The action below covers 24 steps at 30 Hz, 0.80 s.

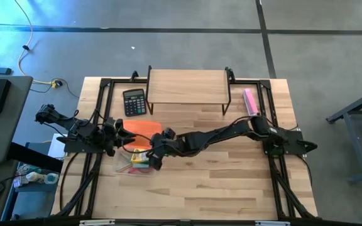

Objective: Pack school essentials
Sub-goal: Move the supply box to the center of the table

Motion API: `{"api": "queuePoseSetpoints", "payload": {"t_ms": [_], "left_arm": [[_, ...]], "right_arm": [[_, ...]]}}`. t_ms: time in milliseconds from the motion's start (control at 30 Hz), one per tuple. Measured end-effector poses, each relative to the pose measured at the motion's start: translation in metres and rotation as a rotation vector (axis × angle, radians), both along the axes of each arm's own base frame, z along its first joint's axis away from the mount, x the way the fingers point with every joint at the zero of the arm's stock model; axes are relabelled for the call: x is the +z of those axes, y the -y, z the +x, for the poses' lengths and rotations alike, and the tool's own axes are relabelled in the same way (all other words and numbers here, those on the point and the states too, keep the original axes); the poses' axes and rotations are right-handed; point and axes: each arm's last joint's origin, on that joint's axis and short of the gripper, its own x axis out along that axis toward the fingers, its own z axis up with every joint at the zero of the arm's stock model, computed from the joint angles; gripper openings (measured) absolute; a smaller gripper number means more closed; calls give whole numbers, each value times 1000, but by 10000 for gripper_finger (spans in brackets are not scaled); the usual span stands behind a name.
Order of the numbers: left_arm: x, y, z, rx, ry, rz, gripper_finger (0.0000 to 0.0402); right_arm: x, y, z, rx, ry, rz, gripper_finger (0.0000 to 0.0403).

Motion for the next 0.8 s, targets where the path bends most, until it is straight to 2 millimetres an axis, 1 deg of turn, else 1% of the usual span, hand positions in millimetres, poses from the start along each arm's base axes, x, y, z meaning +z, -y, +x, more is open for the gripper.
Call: {"api": "queuePoseSetpoints", "payload": {"t_ms": [100, 333, 533, 633, 800], "left_arm": [[0, 0, 0, 0, 0, 0, 117], [0, 0, 0, 0, 0, 0, 117], [0, 0, 0, 0, 0, 0, 117], [0, 0, 0, 0, 0, 0, 117], [0, 0, 0, 10, 0, 1, 117]], "right_arm": [[2, 1, -3, -54, -40, 41, 397], [-7, -1, -13, -194, -147, 204, 397], [-9, -1, -16, -363, -142, 377, 397], [-14, -1, -15, -425, -137, 433, 397], [-30, -6, -12, -480, -163, 484, 397]]}}
